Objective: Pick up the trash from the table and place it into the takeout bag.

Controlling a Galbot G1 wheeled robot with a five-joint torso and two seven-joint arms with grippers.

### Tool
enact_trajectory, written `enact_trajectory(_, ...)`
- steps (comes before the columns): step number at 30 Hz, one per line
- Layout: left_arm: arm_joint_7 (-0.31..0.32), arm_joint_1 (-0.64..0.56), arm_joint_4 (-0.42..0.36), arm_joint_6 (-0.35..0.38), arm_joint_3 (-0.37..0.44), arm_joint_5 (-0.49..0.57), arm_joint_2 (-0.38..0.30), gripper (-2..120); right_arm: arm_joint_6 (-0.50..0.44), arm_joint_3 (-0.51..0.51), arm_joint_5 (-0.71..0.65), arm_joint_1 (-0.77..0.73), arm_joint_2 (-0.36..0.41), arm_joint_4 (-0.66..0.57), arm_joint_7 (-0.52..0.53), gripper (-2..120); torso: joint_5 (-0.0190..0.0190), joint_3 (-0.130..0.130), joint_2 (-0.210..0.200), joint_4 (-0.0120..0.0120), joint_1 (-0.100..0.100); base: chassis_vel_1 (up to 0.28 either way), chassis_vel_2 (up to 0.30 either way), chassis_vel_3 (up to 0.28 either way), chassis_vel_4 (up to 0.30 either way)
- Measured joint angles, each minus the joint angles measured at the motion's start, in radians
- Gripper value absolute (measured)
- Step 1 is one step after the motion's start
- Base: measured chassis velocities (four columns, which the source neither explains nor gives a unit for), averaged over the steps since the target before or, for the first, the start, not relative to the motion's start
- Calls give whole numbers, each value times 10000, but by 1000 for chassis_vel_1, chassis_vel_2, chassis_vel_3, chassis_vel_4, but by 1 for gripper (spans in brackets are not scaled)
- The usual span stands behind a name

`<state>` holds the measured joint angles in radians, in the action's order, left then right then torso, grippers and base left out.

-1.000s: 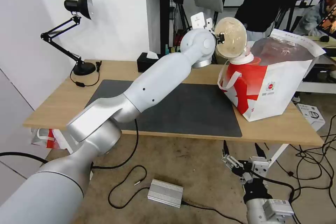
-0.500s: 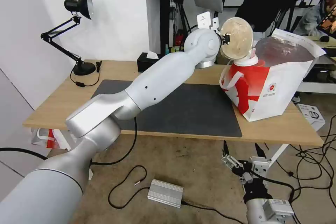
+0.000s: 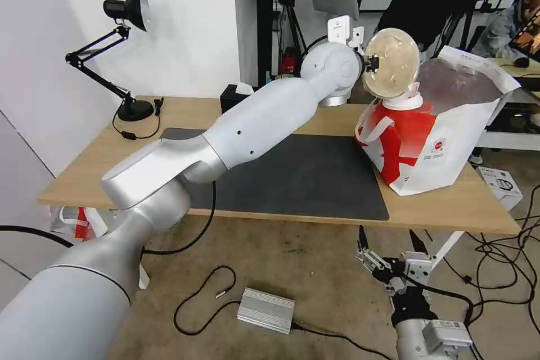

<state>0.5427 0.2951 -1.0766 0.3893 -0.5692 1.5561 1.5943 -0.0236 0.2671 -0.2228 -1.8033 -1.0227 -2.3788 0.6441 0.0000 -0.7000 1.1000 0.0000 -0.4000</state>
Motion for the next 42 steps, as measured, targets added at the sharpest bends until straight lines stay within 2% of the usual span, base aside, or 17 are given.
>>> enact_trajectory(6, -197, 191, 130, 87, -218, 33, 2, 0, 0, 0, 0, 0, 0, 0, 0, 100, 0, 0, -1, 0, 0, 0, 0, 0, 0)
enact_trajectory(8, -498, 444, 320, 288, -427, 65, 3, 0, 0, 0, 0, 0, 0, 0, 0, 100, 0, 0, 0, 0, 0, 0, 0, 0, 0)
enact_trajectory(17, -1026, 938, 728, 802, -844, 120, 3, 0, 0, 0, 0, 0, 0, 0, 0, 100, 0, 0, 0, 0, 0, 0, 0, 0, 0)
enact_trajectory(28, -1446, 1294, 1067, 1141, -1183, 61, 1, 0, 0, 0, 0, 0, 0, 0, 0, 100, 0, 0, 0, 0, 0, 0, 0, 0, 0)
enact_trajectory(36, -2195, 1547, 1314, 1203, -1386, -393, 0, 0, 0, 0, 0, 0, 0, 0, 0, 100, 0, 0, 0, 1, 0, 0, 0, 0, 0)
enact_trajectory(40, -2865, 1664, 1299, 1107, -1476, -732, 0, 0, 0, 0, 0, 0, 0, 0, 0, 100, 0, -1, 0, 0, 0, 0, 0, 0, 0)
enact_trajectory(42, -2982, 1690, 1302, 1048, -1503, -772, 0, 0, 0, 0, 0, 0, 0, 0, 0, 100, 0, 0, 0, 0, 0, 0, 0, 0, 0)
